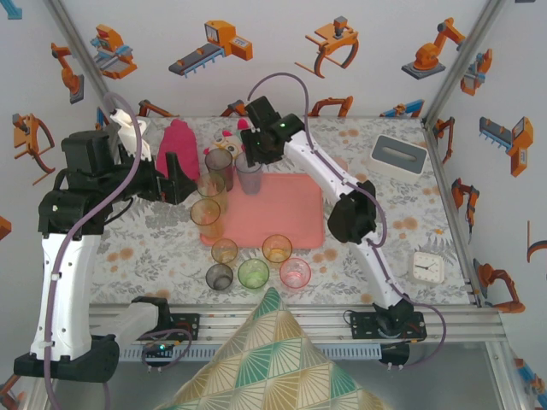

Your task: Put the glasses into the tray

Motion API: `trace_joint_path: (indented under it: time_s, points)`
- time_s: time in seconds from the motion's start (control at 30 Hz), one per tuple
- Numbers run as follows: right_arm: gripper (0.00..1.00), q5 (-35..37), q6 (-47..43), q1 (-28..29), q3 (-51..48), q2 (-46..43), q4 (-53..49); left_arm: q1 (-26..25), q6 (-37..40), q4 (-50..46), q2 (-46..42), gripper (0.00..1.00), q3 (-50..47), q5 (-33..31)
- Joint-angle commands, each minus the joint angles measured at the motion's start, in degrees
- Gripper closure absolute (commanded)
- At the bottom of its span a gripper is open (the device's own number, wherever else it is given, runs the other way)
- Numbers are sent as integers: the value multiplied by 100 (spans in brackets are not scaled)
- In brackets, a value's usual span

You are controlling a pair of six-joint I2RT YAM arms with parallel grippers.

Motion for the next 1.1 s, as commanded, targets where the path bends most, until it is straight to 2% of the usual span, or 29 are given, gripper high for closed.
trace_joint_path:
  time_s: [0.0,0.7,0.93,1.07]
  points:
    - [47,4,-127,-18,-87,-513,34,33,-55,92,-48,3,157,41]
    - [47,41,-102,-29,-178,-1106,-164,27,219,-60,-209,3,69,-224]
    - [47,232,-142,-32,-645,-1723,-200,-3,538,-306,-273,3,148,-361]
    - [47,655,-79,-21,-1439,-2511,-128,-17,876,-635,-356,3,237,-460]
